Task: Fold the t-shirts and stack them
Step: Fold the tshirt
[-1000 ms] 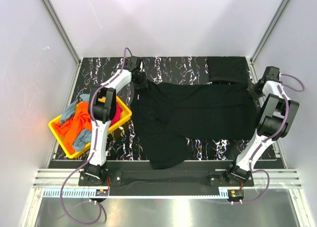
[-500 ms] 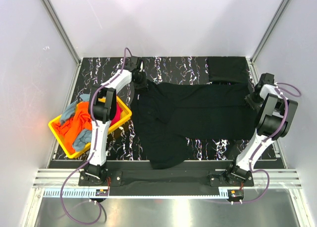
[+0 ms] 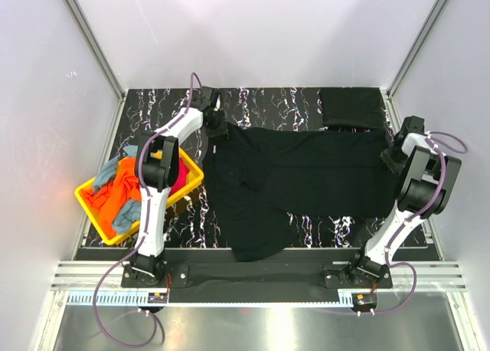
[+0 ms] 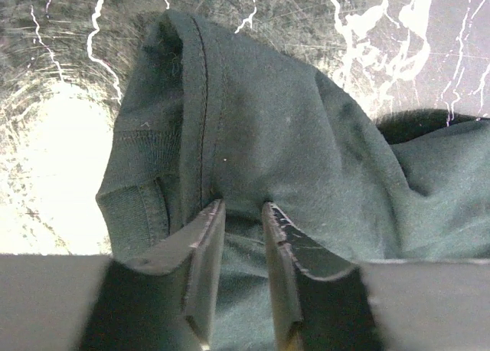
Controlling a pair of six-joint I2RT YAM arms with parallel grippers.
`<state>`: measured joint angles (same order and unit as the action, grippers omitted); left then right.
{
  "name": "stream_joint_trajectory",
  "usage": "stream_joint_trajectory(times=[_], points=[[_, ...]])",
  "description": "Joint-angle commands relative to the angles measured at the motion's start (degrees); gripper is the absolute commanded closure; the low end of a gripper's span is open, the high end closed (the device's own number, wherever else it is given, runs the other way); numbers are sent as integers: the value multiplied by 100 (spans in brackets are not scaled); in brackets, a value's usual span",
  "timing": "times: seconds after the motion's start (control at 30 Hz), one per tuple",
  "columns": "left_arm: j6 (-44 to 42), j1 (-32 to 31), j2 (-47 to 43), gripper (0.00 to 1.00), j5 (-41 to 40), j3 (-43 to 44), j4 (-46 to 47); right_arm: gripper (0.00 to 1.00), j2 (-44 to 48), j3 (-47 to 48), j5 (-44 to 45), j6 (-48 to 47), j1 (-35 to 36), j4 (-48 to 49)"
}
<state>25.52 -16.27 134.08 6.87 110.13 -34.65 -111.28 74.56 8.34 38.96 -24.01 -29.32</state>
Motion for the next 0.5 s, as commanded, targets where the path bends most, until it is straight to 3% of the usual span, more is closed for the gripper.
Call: stream_joint_trajectory(times=[0.0,0.2,0.47], points=[[-20,28,-672,64,-11,18,29,78,581,-65,-15,-11,-60,-179],[-223,28,-778,65,-72,27,3,76,802,40,-595,-29,80,-13],[-583,36,-752,62,-503,-105,-59,75,-6,883,-964,-108,467,199]])
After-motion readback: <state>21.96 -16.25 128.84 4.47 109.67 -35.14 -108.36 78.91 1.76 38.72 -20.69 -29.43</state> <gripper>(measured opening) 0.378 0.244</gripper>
